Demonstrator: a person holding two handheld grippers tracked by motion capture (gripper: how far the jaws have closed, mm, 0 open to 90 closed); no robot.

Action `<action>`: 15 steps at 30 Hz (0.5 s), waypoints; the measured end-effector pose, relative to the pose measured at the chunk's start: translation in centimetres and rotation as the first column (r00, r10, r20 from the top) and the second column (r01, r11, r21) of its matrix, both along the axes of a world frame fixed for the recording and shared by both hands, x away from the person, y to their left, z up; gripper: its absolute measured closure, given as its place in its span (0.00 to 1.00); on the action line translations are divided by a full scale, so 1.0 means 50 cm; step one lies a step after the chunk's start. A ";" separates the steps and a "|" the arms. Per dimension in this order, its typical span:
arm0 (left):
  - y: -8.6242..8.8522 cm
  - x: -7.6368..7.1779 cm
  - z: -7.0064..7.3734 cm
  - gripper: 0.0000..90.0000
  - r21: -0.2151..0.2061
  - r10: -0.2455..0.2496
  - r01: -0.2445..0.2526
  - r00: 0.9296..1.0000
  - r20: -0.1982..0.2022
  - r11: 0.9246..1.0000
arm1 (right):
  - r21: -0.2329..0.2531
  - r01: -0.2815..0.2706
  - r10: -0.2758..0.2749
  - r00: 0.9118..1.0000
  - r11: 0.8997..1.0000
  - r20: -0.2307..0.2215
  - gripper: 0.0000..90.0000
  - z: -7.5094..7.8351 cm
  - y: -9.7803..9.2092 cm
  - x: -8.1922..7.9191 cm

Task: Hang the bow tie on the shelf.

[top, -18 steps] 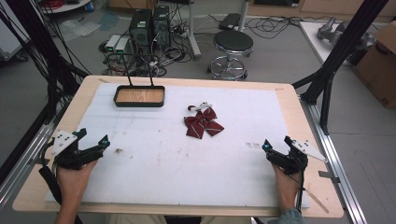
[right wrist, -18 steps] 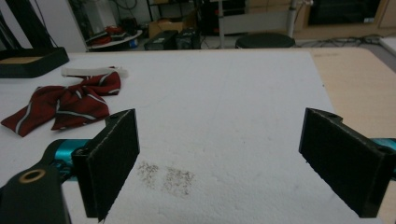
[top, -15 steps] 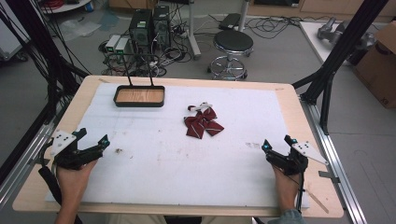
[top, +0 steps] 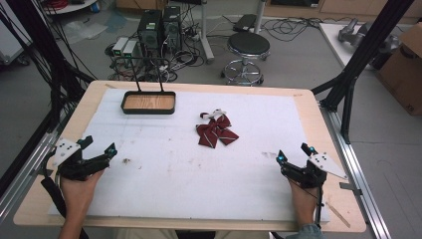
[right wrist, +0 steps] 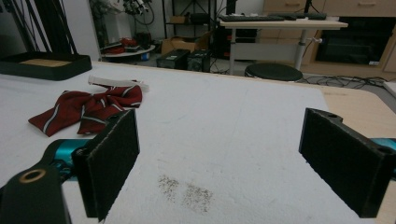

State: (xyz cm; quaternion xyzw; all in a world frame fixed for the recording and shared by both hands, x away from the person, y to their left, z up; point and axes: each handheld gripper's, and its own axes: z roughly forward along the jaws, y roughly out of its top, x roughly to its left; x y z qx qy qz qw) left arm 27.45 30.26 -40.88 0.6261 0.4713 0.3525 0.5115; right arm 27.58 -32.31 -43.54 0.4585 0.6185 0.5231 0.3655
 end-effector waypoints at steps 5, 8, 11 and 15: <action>-0.008 0.008 -0.002 0.18 -0.001 -0.020 0.020 1.000 -0.007 1.000 | -0.005 -0.004 0.004 1.000 1.000 0.000 0.13 -0.001 0.000 0.000; -0.013 0.013 0.001 0.18 0.000 -0.037 0.037 0.999 -0.004 0.999 | -0.002 -0.002 0.002 1.000 1.000 -0.003 0.13 -0.001 0.000 0.000; -0.024 0.022 0.004 0.18 -0.010 -0.063 0.063 0.998 -0.006 0.998 | -0.007 -0.002 0.002 1.000 1.000 -0.003 0.13 -0.001 0.001 0.001; -0.050 0.038 0.011 0.20 -0.020 -0.126 0.126 0.992 -0.021 0.992 | -0.006 0.002 -0.002 1.000 1.000 -0.006 0.13 -0.001 0.000 0.001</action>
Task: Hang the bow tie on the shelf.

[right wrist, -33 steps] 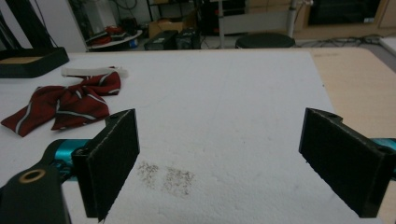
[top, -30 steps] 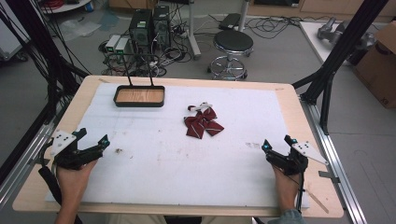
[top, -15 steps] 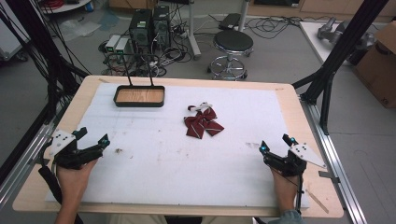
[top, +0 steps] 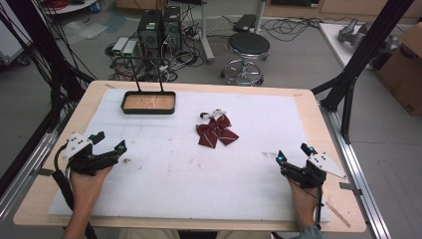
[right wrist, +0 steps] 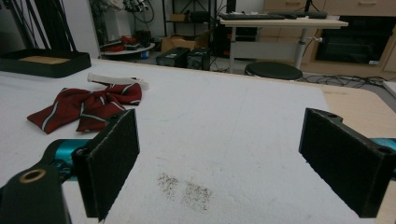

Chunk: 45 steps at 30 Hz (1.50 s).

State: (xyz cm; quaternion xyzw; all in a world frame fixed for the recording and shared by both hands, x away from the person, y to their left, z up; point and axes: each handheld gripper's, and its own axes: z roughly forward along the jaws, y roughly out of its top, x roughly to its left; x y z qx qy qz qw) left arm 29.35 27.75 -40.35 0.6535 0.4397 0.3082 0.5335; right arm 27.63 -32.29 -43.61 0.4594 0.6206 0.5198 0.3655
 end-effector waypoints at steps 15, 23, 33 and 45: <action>-0.219 0.154 0.001 0.24 0.011 -0.222 0.222 0.975 -0.002 0.975 | 0.015 -0.008 0.008 1.000 1.000 -0.004 0.13 -0.001 -0.003 0.002; -0.345 0.230 -0.042 0.26 -0.038 -0.289 0.287 0.956 -0.051 0.957 | 0.018 -0.016 0.016 1.000 1.000 -0.004 0.13 -0.002 -0.004 0.004; -0.468 0.309 -0.072 0.34 0.036 -0.333 0.342 0.932 -0.145 0.939 | 0.027 -0.023 0.024 1.000 0.999 -0.013 0.13 -0.002 -0.004 0.005; -0.511 0.359 -0.094 0.45 0.121 -0.298 0.368 0.874 -0.384 0.922 | 0.021 -0.028 0.029 1.000 0.999 -0.011 0.13 -0.003 -0.004 0.007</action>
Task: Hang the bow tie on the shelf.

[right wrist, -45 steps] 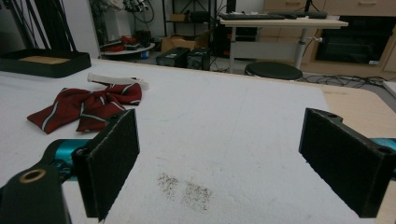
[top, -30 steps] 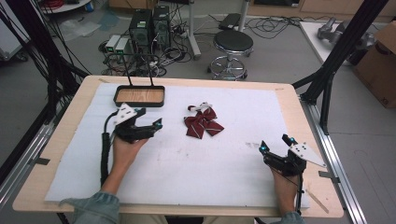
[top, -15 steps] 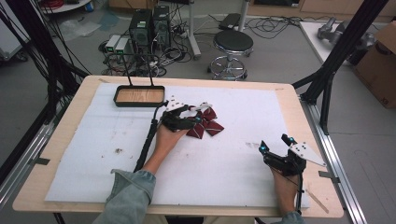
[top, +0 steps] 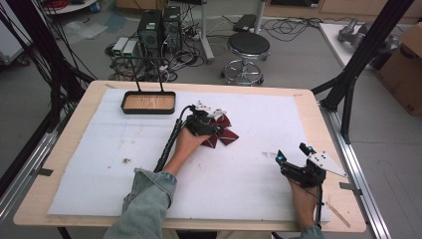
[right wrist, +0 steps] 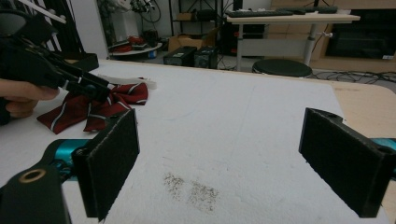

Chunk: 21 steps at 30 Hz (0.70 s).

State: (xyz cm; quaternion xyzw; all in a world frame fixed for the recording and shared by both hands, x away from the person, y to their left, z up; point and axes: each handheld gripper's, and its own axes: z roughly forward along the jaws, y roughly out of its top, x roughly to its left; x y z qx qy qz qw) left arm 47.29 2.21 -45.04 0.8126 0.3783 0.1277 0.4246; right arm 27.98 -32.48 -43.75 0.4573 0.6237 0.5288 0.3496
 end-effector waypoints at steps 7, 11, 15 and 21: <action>0.004 -0.001 0.006 0.77 0.049 -0.004 0.003 1.000 0.021 0.999 | 0.003 -0.002 0.002 1.000 1.000 -0.004 0.13 -0.001 -0.001 0.001; 0.012 -0.012 0.030 0.83 0.077 -0.055 0.051 0.997 0.054 0.996 | 0.009 -0.001 0.001 1.000 1.000 -0.008 0.13 -0.001 -0.002 0.001; 0.033 -0.030 0.083 0.83 0.091 -0.089 0.078 0.989 0.122 0.993 | 0.013 -0.004 0.004 1.000 1.000 -0.011 0.13 -0.001 -0.003 0.002; 0.100 -0.046 0.186 0.83 0.019 -0.138 0.137 0.971 0.196 0.990 | 0.011 -0.002 0.002 1.000 1.000 -0.010 0.13 -0.001 -0.002 0.002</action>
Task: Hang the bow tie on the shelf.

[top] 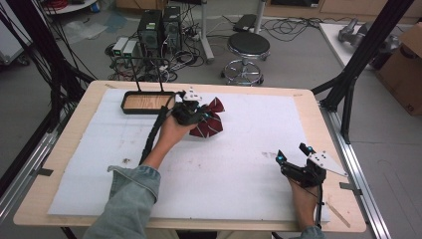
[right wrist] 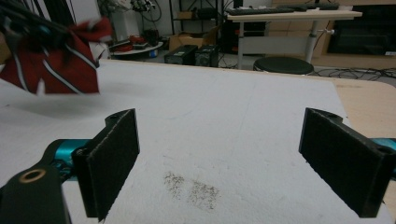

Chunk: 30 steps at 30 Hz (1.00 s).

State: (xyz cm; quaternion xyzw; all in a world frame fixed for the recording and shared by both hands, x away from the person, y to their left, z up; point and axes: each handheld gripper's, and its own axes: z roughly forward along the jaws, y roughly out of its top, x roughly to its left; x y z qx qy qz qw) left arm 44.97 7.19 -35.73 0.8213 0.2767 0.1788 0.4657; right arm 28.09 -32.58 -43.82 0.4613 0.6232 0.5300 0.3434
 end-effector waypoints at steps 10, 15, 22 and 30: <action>0.114 0.017 0.130 0.83 -0.100 0.037 -0.031 0.997 0.062 0.995 | 0.002 0.003 -0.003 1.000 1.000 -0.010 0.13 -0.001 0.001 0.000; 0.159 0.039 0.169 0.83 -0.151 0.087 -0.077 0.994 0.063 0.986 | -0.002 0.005 -0.005 1.000 1.000 -0.011 0.13 -0.001 0.000 0.001; 0.193 0.072 0.202 0.83 -0.168 0.146 -0.135 0.988 0.055 0.976 | 0.004 0.005 -0.005 1.000 1.000 -0.017 0.13 -0.001 0.000 0.001; 0.206 0.102 0.199 0.83 -0.164 0.242 -0.230 0.969 0.053 0.959 | 0.005 0.004 -0.004 1.000 1.000 -0.017 0.13 -0.002 0.000 0.002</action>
